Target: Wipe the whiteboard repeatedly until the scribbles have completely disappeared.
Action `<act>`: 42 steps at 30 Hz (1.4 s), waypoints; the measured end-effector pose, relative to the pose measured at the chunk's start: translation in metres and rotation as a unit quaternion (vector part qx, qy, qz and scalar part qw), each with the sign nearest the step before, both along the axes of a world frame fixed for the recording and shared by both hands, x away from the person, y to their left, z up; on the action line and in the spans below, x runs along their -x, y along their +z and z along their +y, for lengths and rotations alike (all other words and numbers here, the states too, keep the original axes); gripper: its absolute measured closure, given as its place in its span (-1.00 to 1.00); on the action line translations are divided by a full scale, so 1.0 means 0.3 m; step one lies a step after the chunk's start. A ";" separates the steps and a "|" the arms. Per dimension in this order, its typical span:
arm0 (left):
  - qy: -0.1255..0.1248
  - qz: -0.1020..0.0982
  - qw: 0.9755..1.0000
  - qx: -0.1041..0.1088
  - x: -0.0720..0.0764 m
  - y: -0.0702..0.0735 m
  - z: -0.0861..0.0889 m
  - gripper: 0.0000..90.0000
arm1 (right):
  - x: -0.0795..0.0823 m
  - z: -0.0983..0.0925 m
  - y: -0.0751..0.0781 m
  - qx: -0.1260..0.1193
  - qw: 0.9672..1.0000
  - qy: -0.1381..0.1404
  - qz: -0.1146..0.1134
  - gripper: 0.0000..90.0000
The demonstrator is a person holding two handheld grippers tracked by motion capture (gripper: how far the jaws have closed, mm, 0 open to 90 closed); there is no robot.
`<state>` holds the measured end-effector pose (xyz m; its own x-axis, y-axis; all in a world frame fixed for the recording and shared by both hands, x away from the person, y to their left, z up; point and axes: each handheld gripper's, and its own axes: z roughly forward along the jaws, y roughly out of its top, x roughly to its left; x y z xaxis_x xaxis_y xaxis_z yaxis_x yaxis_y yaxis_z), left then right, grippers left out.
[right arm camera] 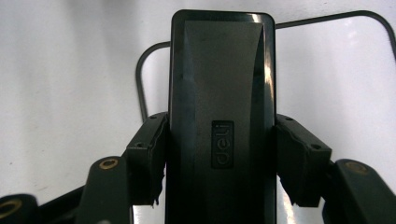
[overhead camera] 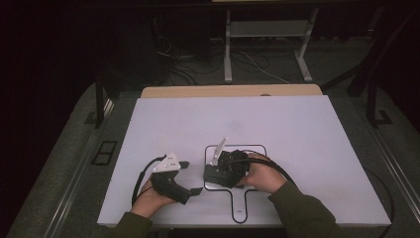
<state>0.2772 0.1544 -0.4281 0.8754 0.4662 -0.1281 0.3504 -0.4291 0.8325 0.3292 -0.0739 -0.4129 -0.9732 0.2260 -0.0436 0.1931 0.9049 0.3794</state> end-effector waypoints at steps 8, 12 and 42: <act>0.002 0.001 1.000 0.004 0.002 0.001 0.000 -1.00 | -0.064 -0.047 -0.001 -0.001 0.999 -0.050 -0.004 -0.14; 0.001 0.000 1.000 0.003 0.002 0.001 -0.001 -1.00 | -0.096 -0.071 -0.002 -0.004 0.997 -0.071 -0.001 -0.14; 0.002 -0.001 1.000 0.003 0.003 0.003 0.001 -1.00 | -0.010 0.067 0.005 0.018 1.000 -0.014 -0.001 -0.14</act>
<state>0.2764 0.1547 -0.4273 0.8740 0.4683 -0.1298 0.3507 -0.4230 0.8355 0.3321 -0.0537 -0.4115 -0.9664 0.2511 -0.0545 0.2174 0.9121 0.3475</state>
